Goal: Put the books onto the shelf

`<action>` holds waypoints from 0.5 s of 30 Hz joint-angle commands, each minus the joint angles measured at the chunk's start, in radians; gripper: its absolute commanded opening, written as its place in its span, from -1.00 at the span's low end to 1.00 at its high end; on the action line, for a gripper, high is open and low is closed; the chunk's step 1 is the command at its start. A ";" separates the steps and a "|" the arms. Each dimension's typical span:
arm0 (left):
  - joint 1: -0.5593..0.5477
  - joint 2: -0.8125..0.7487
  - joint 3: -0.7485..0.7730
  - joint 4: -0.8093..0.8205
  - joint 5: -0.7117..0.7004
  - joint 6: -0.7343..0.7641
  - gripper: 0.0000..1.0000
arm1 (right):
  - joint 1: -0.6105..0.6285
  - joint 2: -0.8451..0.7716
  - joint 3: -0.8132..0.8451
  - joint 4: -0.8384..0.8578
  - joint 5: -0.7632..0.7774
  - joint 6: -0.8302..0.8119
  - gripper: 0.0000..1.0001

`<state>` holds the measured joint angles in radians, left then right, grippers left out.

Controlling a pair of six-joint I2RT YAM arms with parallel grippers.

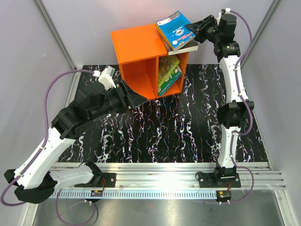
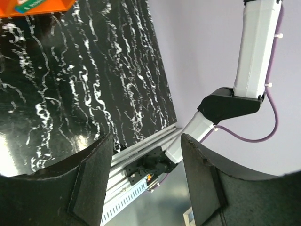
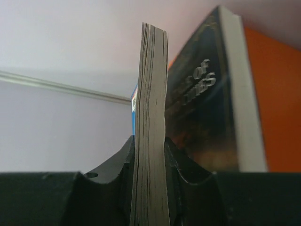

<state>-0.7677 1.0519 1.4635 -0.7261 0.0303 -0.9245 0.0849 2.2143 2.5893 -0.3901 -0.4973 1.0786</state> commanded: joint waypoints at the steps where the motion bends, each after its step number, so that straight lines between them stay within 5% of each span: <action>1: -0.001 -0.038 0.005 -0.021 -0.073 0.027 0.23 | 0.012 -0.035 0.106 0.066 0.032 -0.028 -1.00; 9: 0.001 -0.023 0.005 -0.012 -0.075 0.021 0.21 | 0.073 -0.085 0.032 -0.002 0.198 -0.135 -0.95; 13: 0.001 -0.027 -0.009 -0.006 -0.082 0.018 0.21 | 0.099 -0.100 0.019 -0.035 0.259 -0.203 0.27; 14: 0.001 -0.027 -0.009 -0.004 -0.082 0.016 0.21 | 0.102 -0.100 0.015 -0.039 0.266 -0.209 0.83; 15: -0.001 -0.027 -0.006 -0.004 -0.084 0.018 0.21 | 0.104 -0.108 0.020 -0.053 0.272 -0.215 0.91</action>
<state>-0.7673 1.0309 1.4631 -0.7662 -0.0261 -0.9165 0.1730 2.1983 2.5923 -0.4664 -0.2859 0.9237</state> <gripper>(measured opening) 0.605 0.893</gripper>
